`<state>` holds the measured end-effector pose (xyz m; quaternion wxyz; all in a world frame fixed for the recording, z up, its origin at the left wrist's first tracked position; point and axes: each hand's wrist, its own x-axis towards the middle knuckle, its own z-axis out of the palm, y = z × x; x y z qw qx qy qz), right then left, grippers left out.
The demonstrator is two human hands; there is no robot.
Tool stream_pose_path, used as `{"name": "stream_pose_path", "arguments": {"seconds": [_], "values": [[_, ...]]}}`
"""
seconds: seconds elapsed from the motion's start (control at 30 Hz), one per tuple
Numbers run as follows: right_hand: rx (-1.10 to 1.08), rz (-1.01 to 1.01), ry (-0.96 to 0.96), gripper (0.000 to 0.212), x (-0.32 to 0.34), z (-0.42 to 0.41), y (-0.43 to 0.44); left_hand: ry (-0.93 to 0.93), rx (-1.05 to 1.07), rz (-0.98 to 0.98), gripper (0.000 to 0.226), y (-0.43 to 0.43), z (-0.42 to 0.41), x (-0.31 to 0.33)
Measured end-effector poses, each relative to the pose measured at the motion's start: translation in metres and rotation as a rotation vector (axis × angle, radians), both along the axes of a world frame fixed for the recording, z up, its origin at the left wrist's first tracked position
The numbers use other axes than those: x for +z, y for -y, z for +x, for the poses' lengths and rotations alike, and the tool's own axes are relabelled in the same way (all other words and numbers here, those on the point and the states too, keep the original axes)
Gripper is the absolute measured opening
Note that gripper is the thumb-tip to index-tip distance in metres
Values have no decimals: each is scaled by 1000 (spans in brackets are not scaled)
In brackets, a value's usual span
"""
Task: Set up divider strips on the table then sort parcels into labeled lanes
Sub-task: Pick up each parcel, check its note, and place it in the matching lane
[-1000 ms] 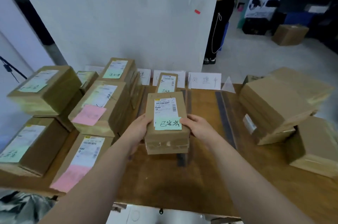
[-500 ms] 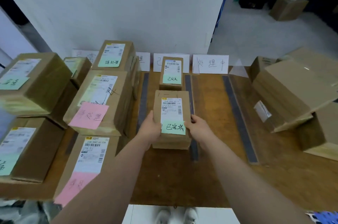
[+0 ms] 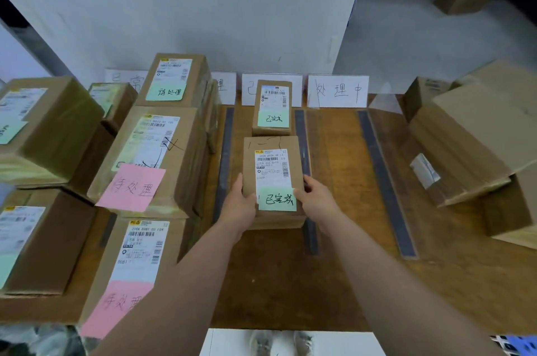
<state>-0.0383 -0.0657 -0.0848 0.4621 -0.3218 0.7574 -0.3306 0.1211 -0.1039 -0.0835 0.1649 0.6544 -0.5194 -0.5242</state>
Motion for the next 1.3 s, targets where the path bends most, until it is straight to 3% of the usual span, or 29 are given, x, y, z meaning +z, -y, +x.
{"name": "stream_pose_path", "arguments": {"seconds": [0.17, 0.3, 0.43, 0.77, 0.93, 1.07, 1.3], "values": [[9, -56, -101, 40, 2, 0, -4, -63, 4, -52, 55, 0, -2, 11], [-44, -105, -140, 55, 25, -3, -14, -134, -13, -186, 38, -2, -4, 37], [-73, -191, -284, 51, 56, -24, -32, -175, -43, -300, 49, -10, -19, 70], [-316, -224, -523, 45, 108, -146, -130, -198, -443, -466, 45, -69, -141, 115], [-465, -144, -559, 43, 112, -225, -187, -267, -632, -347, 47, -109, -223, 99], [-521, -49, -551, 46, 100, -297, -225, -268, -667, -207, 54, -141, -298, 82], [-500, 60, -310, 60, 58, -408, -263, -185, -607, -51, 58, -175, -407, 49]]}}
